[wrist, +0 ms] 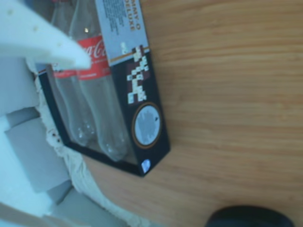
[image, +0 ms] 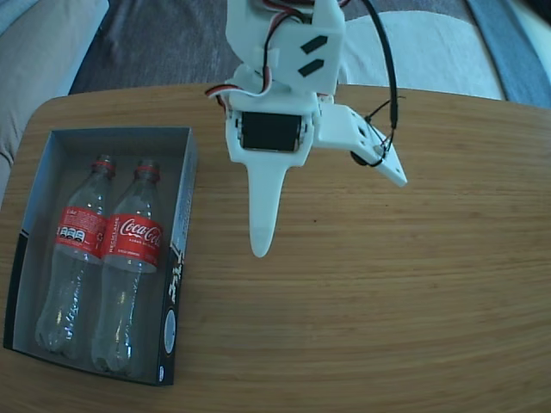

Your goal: Grasp the bottles and put them in the box.

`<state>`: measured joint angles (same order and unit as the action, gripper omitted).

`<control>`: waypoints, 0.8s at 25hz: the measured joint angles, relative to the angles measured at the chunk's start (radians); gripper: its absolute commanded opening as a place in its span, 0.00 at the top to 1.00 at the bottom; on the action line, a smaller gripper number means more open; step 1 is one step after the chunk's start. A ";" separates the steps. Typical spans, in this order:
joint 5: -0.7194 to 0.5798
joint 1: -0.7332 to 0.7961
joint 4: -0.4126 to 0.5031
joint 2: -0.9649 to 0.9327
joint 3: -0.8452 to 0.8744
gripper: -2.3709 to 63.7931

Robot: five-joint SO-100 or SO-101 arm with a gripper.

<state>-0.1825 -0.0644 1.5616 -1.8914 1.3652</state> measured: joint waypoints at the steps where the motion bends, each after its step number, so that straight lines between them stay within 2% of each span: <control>1: 0.000 0.008 -0.014 -0.029 0.028 0.33; 7: 0.006 0.008 -0.077 -0.225 0.244 0.33; 14: 0.006 0.008 -0.198 -0.459 0.568 0.33; 20: 0.006 0.008 -0.207 -0.584 0.750 0.33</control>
<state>-0.1764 -0.0568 1.3545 -2.4758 2.1154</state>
